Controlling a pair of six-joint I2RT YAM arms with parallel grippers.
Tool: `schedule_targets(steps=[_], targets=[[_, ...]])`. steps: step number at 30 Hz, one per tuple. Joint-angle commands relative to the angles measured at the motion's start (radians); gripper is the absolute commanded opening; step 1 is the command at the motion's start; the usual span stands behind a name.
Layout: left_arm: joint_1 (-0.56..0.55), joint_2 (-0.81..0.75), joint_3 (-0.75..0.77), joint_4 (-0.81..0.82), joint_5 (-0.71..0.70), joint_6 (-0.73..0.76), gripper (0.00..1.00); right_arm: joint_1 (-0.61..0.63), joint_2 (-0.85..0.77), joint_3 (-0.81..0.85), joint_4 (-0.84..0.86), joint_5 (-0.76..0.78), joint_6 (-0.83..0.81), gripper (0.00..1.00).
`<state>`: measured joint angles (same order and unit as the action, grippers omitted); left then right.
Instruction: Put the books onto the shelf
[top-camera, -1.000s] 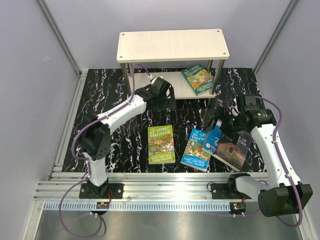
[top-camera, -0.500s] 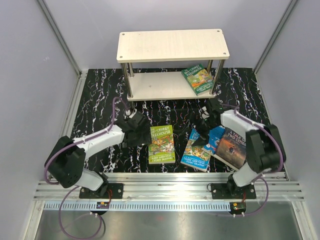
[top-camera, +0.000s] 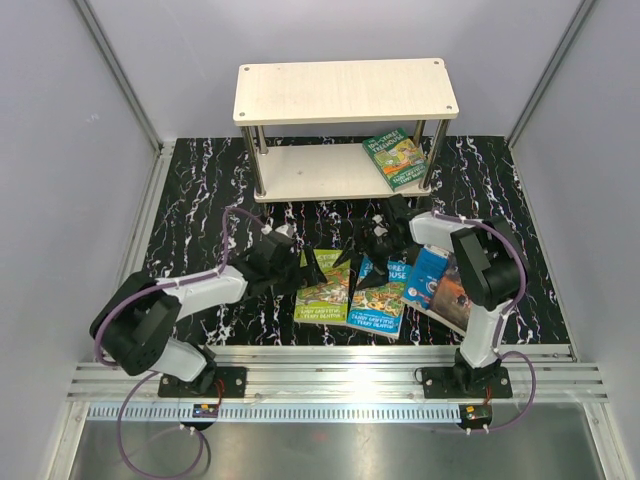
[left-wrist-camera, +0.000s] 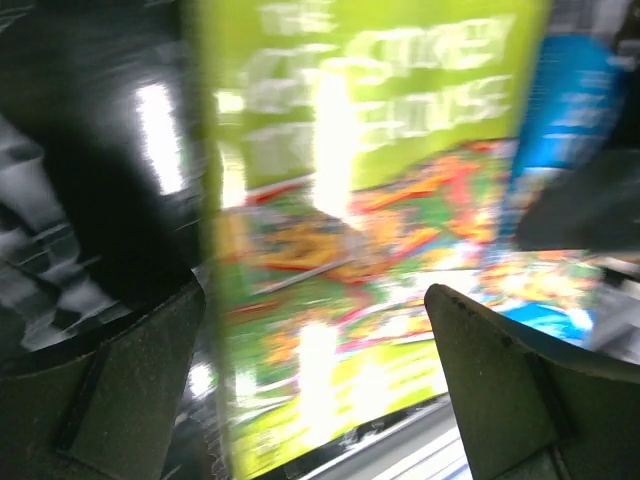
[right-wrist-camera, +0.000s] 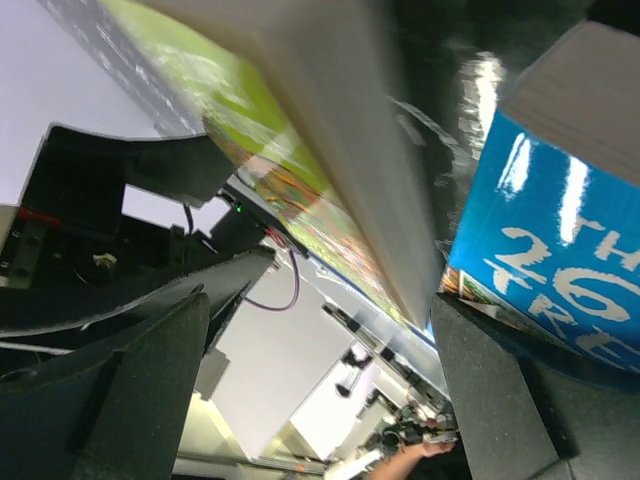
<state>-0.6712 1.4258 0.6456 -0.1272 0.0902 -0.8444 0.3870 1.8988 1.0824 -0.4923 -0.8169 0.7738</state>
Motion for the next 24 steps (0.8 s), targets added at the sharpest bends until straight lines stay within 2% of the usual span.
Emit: schedule_targets(steps=[1,8,14,16,19,20,21,23,24], targets=[[-0.008,0.108,-0.084,0.153,0.152,-0.056,0.99,0.097,0.152,-0.042,0.153,0.105,-0.016,1.00],[-0.024,0.197,-0.103,0.363,0.305,-0.131,0.99,0.185,0.206,-0.044,0.210,0.075,0.030,0.99],[-0.028,0.099,-0.063,0.429,0.361,-0.163,0.99,0.194,0.195,-0.101,0.225,0.084,0.027,0.99],[-0.030,0.085,-0.049,0.437,0.367,-0.173,0.96,0.194,0.178,-0.133,0.238,0.085,0.028,0.98],[-0.030,0.079,-0.035,0.446,0.373,-0.196,0.90,0.194,0.135,-0.183,0.261,0.084,0.039,0.88],[-0.030,0.079,-0.037,0.448,0.365,-0.202,0.88,0.194,0.120,-0.196,0.267,0.079,0.048,0.72],[-0.028,0.081,-0.040,0.446,0.362,-0.203,0.87,0.194,0.085,-0.206,0.273,0.079,0.053,0.61],[-0.028,0.079,-0.047,0.437,0.355,-0.206,0.85,0.194,0.046,-0.236,0.278,0.084,0.062,0.48],[-0.028,0.078,-0.057,0.439,0.355,-0.208,0.84,0.191,0.013,-0.242,0.279,0.081,0.062,0.38]])
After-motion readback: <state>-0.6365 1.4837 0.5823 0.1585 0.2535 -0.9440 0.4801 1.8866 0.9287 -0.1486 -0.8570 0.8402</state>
